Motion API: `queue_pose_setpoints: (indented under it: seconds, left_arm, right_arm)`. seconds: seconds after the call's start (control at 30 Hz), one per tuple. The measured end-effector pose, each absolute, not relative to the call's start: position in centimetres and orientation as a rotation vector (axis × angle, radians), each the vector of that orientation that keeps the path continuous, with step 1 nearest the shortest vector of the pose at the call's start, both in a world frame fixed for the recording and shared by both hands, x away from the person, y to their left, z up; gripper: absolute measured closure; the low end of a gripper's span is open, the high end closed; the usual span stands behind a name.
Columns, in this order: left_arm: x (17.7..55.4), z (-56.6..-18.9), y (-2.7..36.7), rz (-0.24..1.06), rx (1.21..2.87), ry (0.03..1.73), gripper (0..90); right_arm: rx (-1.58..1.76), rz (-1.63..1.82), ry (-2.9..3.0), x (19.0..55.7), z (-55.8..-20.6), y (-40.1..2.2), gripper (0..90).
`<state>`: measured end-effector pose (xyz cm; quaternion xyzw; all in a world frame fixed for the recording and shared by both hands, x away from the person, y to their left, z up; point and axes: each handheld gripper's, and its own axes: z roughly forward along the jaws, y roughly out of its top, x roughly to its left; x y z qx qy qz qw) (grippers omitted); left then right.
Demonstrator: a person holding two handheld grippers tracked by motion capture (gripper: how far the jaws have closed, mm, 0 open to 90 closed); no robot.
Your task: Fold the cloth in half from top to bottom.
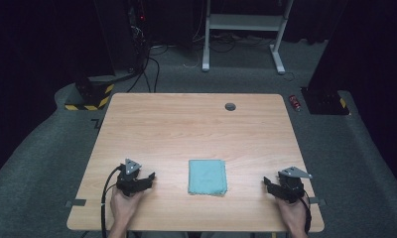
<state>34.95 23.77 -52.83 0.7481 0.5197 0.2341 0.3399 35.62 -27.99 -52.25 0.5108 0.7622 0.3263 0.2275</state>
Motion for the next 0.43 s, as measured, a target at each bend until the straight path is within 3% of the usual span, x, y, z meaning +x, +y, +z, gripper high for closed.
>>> queue_pose_setpoints:
  seconds: [0.43]
  left_arm:
    - [34.96,-52.83,23.8,0.61,1.948,1.35,28.9]
  right_arm:
    - [1.406,0.899,2.1,35.63,-52.26,-27.99,35.8]
